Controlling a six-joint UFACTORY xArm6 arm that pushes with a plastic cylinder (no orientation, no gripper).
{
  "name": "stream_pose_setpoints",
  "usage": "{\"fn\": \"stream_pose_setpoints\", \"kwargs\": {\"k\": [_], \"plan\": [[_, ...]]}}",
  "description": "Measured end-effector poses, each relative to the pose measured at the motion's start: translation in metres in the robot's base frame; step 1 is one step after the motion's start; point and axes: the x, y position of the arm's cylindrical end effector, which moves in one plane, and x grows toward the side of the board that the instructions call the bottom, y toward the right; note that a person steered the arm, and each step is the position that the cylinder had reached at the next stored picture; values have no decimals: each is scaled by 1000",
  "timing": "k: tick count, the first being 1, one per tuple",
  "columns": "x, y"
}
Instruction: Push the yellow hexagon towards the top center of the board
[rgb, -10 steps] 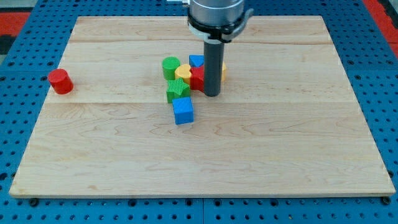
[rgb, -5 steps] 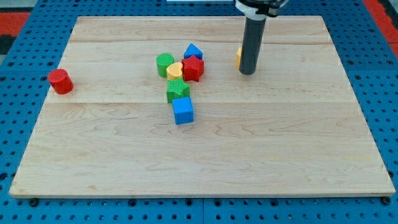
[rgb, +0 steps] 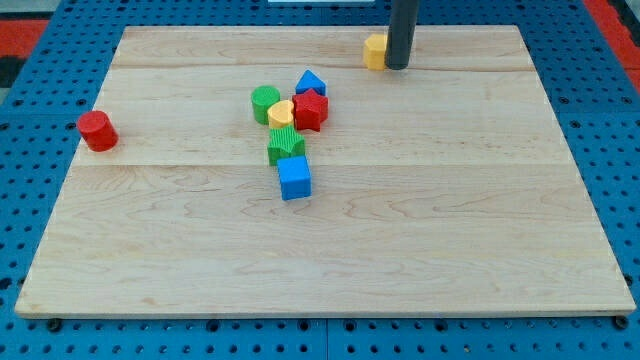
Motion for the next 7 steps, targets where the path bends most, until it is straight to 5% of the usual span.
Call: {"fn": "stream_pose_setpoints", "kwargs": {"k": [5,7], "plan": [[-32,-63],[33,-24]]}}
